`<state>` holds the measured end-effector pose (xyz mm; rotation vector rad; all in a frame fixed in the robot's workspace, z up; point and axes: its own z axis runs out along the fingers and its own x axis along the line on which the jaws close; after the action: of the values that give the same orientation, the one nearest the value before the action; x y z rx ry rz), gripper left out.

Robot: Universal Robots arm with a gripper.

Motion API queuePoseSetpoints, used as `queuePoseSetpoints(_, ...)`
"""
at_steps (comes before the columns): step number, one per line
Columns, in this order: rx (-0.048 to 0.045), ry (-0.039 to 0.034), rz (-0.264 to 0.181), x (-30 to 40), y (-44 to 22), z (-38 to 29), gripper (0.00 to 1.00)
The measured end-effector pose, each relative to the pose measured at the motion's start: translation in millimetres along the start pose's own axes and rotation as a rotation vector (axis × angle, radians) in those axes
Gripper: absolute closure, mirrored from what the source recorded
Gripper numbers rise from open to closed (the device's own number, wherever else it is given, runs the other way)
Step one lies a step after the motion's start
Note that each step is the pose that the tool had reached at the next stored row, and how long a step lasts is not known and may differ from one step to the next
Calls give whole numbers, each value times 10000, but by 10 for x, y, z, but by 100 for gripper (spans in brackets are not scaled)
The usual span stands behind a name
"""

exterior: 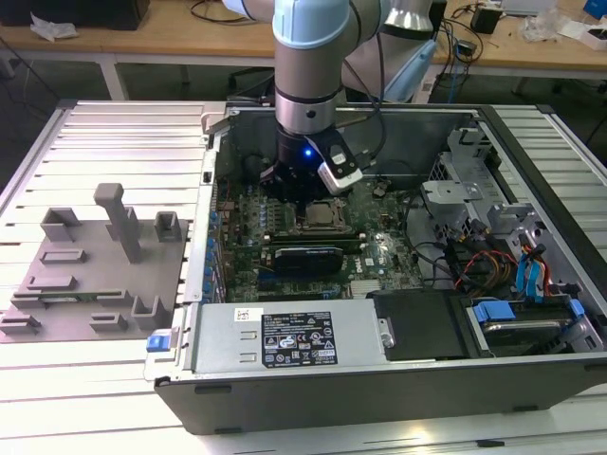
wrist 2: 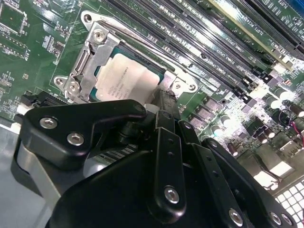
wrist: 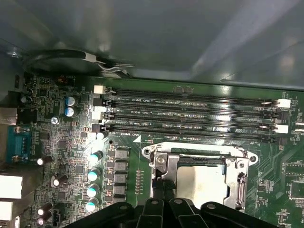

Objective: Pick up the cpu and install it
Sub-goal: 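Close the cpu cover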

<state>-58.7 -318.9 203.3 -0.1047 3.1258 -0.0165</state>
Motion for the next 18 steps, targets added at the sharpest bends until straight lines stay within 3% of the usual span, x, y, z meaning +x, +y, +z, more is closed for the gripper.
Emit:
queuePoseSetpoints(7,3,2,0,2,-1,16,89)
queuePoseSetpoints(12,-3,-3,-1,-1,0,-73,89)
queuePoseSetpoints(15,6,-103,0,32,2,-34,89)
queuePoseSetpoints(18,5,-111,-7,39,-14,-25,89)
